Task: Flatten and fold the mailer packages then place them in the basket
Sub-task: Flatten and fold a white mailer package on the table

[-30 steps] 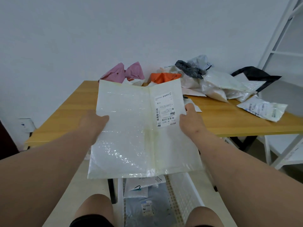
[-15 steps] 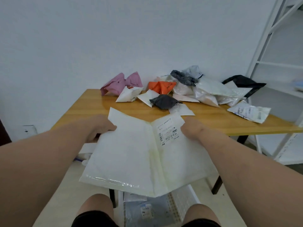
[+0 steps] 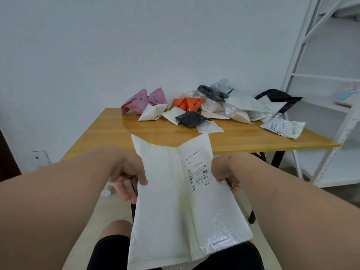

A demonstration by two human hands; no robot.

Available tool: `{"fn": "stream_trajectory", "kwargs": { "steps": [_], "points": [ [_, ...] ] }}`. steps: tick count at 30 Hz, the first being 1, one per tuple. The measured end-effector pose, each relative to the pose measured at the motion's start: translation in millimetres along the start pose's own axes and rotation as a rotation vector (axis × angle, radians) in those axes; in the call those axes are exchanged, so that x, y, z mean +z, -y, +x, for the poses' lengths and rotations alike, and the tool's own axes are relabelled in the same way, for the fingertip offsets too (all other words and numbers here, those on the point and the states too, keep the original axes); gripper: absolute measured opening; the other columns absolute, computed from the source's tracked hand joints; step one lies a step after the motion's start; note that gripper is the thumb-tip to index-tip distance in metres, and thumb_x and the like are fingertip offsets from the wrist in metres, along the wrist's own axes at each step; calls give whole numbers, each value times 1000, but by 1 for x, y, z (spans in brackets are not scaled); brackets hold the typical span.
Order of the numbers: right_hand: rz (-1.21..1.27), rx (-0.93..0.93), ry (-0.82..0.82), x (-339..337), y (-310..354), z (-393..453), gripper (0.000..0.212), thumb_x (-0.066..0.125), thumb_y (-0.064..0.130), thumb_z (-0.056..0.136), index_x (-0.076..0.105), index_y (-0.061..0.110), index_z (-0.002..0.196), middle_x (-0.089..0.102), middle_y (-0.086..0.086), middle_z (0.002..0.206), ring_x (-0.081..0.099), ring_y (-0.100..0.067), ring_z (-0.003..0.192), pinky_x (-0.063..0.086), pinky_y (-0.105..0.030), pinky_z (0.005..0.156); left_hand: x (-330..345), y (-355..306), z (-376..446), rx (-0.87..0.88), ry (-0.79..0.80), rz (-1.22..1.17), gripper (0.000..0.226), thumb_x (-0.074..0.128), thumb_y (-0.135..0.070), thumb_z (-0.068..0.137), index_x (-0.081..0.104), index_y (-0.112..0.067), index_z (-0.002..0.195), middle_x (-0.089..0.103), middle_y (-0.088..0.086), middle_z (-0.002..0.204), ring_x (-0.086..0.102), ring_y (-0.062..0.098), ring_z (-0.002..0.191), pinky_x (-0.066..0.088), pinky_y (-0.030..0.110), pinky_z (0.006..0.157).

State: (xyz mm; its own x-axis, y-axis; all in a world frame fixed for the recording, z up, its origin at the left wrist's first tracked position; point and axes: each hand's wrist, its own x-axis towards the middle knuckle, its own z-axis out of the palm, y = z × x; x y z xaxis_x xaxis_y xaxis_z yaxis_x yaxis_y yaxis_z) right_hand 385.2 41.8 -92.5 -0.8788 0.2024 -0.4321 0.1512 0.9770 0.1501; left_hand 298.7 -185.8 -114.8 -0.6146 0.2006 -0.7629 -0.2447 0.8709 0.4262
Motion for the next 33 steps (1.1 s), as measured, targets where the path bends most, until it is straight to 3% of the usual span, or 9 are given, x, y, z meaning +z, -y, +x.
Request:
{"fn": "stream_trajectory", "kwargs": {
  "steps": [4, 10, 13, 14, 16, 17, 21, 23, 33],
  "points": [
    [48, -7, 63, 3, -8, -7, 18, 52, -2, 95, 51, 3, 77, 50, -9, 50, 47, -20, 48, 31, -15, 25, 5, 1, -8, -31, 6, 87, 24, 48, -15, 102, 64, 1, 94, 72, 12, 71, 71, 18, 60, 59, 30, 61],
    [19, 25, 155, 21, -17, -2, 31, 53, 5, 95, 50, 5, 65, 46, 1, 27, 39, -7, 18, 38, -27, 46, 16, 1, -4, -77, 71, 229, 18, 57, -19, 98, 64, -5, 91, 66, 4, 63, 62, 12, 49, 50, 24, 64],
    [40, 42, 93, 33, -14, 5, 37, 48, 1, 95, 45, 7, 59, 57, -24, 50, 36, -7, 17, 36, -20, 41, 23, -1, 18, -31, -12, 158, 13, 59, -18, 97, 62, -6, 93, 63, 3, 61, 57, 11, 44, 46, 23, 60],
    [70, 32, 52, 37, -15, 11, 38, 46, 0, 94, 42, 8, 58, 60, -33, 83, 36, -9, 19, 32, -16, 34, 25, -1, 27, -6, -58, 146, 14, 59, -19, 97, 63, -6, 93, 63, 2, 60, 57, 11, 44, 47, 24, 60],
    [181, 56, 19, 45, -20, 29, 33, 45, -2, 92, 37, 10, 62, 20, 2, 45, 37, -13, 29, 27, -13, 31, 28, -2, 45, 25, -117, 120, 15, 61, -21, 96, 63, -7, 92, 63, 2, 62, 59, 10, 47, 49, 23, 57],
    [210, 56, 20, 49, -23, 42, 28, 46, -1, 91, 38, 10, 66, 44, -8, 49, 40, -15, 36, 34, -15, 39, 29, -1, 55, 31, -126, 102, 14, 62, -20, 96, 63, -7, 90, 62, 1, 62, 59, 10, 49, 50, 23, 56],
    [432, 84, 85, 67, -23, 80, 9, 46, -4, 89, 46, 5, 87, 49, -13, 78, 55, -29, 69, 52, -40, 83, 32, 5, 90, 16, -67, 102, 15, 66, -18, 93, 64, -7, 83, 64, 2, 63, 60, 11, 53, 52, 26, 60],
    [468, 86, 117, 75, -21, 97, 17, 48, -2, 91, 44, 8, 78, 46, -8, 74, 51, -23, 65, 51, -37, 91, 34, 11, 108, -22, 6, 82, 16, 65, -17, 93, 65, -7, 81, 64, 2, 60, 58, 12, 53, 51, 27, 63],
    [594, 179, 113, 119, -11, 216, 34, 49, 6, 91, 31, 13, 63, 35, -1, 67, 31, -12, 55, 25, -21, 46, 31, 30, 219, -104, -115, -300, 15, 66, -19, 93, 64, -5, 90, 62, 5, 67, 55, 16, 56, 46, 24, 54]
  ]
}}
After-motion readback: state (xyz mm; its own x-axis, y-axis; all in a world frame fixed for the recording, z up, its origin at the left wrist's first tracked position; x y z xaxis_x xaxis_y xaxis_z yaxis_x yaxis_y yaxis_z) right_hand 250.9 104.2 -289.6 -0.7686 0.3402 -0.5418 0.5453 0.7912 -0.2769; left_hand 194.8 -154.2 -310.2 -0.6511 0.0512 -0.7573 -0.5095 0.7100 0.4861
